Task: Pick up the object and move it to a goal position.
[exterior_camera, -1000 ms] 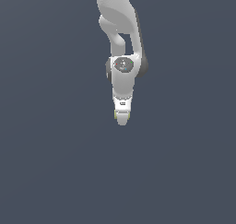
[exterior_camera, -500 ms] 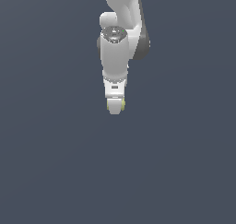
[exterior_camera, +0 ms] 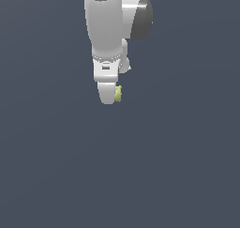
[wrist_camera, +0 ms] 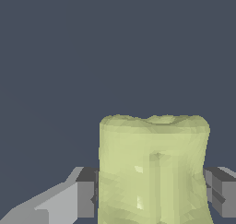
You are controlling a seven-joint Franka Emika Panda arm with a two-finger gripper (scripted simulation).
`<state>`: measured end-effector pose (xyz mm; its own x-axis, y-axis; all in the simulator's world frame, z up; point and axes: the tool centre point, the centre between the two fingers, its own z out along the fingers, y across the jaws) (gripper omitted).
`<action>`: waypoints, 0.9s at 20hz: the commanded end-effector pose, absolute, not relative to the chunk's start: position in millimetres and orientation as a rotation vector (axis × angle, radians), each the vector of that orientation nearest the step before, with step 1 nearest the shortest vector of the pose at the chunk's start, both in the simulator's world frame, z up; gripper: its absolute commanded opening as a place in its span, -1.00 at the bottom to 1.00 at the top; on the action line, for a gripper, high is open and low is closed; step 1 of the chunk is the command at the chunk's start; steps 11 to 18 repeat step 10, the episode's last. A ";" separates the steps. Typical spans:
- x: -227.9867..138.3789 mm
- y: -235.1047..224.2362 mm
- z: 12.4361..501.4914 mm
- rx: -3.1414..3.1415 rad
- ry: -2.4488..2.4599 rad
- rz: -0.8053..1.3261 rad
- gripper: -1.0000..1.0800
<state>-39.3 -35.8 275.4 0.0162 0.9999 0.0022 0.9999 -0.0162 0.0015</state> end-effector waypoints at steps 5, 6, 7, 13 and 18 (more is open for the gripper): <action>-34.8 -45.0 302.4 -2.240 -2.202 -0.001 -1.00; -34.3 -45.7 304.4 -2.240 -2.202 -0.001 -1.00; -33.8 -46.4 305.9 -2.241 -2.201 -0.001 -1.00; -33.1 -47.0 307.6 -2.241 -2.201 -0.001 -1.00; -33.1 -47.0 307.6 -2.241 -2.201 -0.001 -1.00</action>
